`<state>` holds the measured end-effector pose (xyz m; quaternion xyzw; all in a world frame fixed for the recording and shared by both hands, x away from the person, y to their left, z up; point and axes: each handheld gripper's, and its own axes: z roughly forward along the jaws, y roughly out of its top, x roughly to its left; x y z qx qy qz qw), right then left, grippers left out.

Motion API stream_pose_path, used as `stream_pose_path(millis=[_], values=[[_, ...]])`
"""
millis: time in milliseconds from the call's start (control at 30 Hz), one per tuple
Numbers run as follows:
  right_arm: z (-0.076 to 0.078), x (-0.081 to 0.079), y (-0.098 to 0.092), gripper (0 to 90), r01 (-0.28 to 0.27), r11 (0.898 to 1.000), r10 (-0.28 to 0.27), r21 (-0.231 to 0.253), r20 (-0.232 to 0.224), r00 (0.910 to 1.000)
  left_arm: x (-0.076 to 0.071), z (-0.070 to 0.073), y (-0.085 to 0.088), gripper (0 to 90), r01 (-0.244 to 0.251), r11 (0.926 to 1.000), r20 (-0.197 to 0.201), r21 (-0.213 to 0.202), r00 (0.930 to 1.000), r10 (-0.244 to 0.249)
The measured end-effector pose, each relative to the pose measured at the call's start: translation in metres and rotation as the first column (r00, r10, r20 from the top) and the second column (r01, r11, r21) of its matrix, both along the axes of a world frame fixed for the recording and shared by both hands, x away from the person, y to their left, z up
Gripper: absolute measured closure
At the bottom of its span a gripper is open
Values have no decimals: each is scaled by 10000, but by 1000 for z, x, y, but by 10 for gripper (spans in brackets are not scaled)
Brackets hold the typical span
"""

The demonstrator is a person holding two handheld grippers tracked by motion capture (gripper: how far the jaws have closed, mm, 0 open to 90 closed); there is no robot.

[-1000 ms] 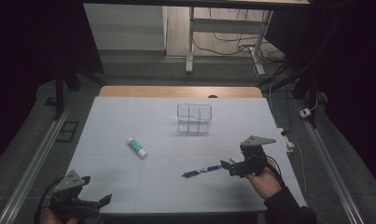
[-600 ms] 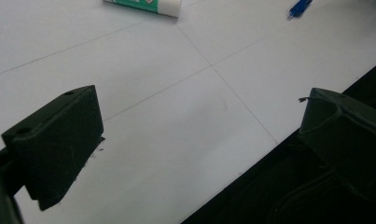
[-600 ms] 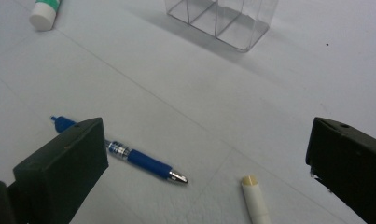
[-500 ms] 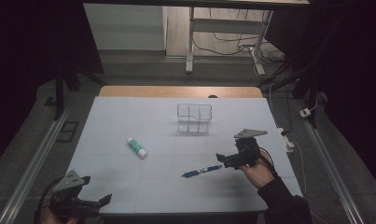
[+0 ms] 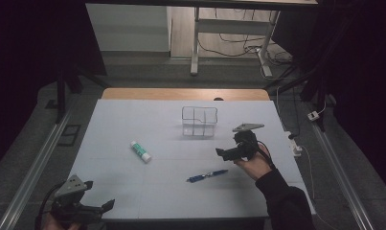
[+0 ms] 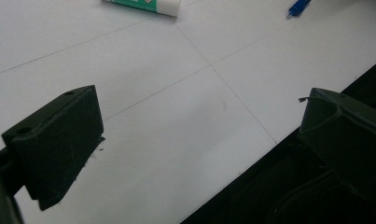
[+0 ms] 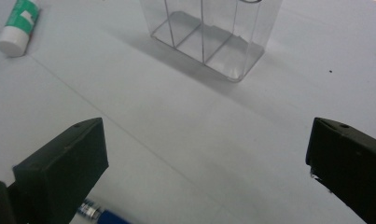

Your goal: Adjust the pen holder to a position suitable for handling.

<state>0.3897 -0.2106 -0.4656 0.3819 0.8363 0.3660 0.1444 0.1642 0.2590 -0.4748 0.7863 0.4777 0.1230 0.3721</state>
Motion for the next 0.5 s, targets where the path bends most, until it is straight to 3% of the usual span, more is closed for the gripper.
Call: stream_pose_path(millis=[167,500], values=[[-6,14,7,0,-5,9996,8,-297,89,10000,0,0,0,0,0,10000,6,-36,10000,0],[-12,29,14,19,66,9990,-62,-442,86,9999,0,0,0,0,16,10000,-13,-50,10000,-16]])
